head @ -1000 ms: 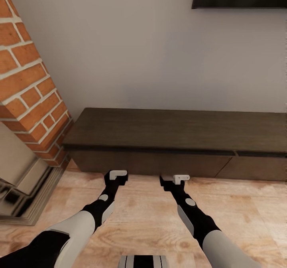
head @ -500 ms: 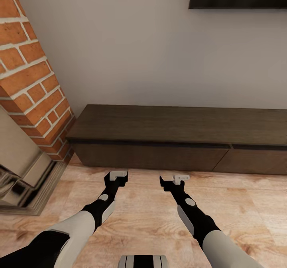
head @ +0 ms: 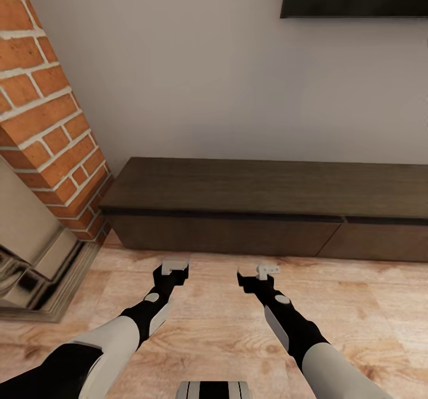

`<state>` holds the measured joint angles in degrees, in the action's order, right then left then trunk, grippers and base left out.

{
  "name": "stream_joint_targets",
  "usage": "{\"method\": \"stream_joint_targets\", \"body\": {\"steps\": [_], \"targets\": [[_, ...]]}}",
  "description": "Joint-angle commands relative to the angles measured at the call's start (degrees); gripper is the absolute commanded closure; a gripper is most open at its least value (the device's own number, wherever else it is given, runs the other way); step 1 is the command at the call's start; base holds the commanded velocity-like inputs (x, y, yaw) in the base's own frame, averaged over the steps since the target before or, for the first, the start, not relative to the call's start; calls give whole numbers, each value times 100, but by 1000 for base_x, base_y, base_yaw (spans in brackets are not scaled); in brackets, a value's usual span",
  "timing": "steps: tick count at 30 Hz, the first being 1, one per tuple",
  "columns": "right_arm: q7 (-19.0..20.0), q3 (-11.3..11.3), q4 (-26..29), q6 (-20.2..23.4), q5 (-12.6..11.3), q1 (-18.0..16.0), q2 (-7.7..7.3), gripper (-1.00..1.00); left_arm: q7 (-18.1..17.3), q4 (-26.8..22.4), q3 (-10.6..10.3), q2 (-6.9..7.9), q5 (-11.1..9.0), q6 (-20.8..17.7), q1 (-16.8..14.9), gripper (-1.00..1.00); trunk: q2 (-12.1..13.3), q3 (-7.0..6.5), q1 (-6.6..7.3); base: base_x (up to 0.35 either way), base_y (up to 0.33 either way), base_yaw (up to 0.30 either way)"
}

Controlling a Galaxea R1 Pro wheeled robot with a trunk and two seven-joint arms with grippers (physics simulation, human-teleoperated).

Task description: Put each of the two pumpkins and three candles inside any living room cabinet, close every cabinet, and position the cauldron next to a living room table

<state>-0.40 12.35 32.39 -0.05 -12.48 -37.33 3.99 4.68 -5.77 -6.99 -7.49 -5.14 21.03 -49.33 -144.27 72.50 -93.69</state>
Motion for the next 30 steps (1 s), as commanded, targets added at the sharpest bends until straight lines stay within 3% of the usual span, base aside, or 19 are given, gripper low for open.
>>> {"method": "stream_joint_targets", "body": {"steps": [1, 12, 22, 27, 30], "targets": [[-4, 21, -9, 66, -56, -2, -3, -100, 23, 12, -24, 26, -102, 14, -2, -100, -1, -5, 1, 0, 0, 2], [-4, 21, -78, 290, -46, -3, -11, -100, 24, 247, 210, 156, -699, -2, 0, -100, -1, -101, 1, 0, 0, 0], [6, 22, -646, 416, -44, -2, -23, -100, 6, 294, 224, 369, -828, -319, 1, -100, 12, -409, 27, 0, 0, 0], [28, 26, -822, 418, -44, -2, -158, -100, -1, 295, 225, 418, -921, -450, -1, -100, 19, -552, 40, 0, 0, 0], [38, 80, -858, 424, -30, -2, -217, -100, -8, 281, 231, 444, -955, -802, 2, -100, 23, -621, 47, 0, 0, 0]]}}
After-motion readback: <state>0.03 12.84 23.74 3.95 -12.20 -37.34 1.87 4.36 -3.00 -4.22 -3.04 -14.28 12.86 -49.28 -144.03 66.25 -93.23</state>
